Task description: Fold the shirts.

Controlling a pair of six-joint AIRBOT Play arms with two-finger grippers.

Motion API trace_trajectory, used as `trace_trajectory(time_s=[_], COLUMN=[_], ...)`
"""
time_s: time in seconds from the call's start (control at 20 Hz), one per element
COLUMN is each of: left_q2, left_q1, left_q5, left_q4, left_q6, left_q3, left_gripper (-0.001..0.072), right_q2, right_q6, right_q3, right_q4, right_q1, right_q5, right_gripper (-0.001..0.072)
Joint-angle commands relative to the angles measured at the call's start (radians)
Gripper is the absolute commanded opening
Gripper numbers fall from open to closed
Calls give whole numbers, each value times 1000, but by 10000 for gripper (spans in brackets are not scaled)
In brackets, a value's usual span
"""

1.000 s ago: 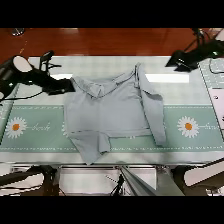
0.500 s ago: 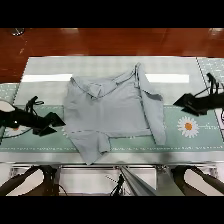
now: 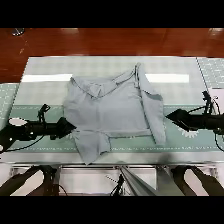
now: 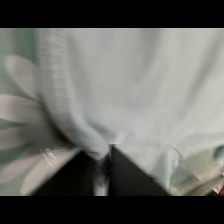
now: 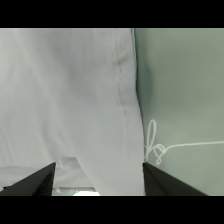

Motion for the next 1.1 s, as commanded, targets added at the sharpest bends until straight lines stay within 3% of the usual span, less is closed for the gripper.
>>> trace_trajectory(time_s=[0.0,0.15,0.3,0.95,1.0,1.05], left_q2=[3,3,3,3,3,3], left_q1=[-54,-55,-61,-101,-101,-101], left_q5=[59,59,59,59,59,59], left_q4=[-51,-51,-51,-51,-51,-51], left_q6=[18,22,21,21,21,21], left_q3=[-10,-9,-9,-9,-9,-9], left_gripper=[21,21,21,22,22,22], right_q2=[11,11,11,-154,-164,-171], right_q6=[44,138,132,58,39,29], right_q3=[-12,-20,-64,-110,-109,-104], right_q4=[-129,-312,-281,-73,-55,-50], right_q1=[-1,0,19,246,257,265], right_q5=[38,190,238,23,15,20], right_gripper=[623,623,623,622,581,303])
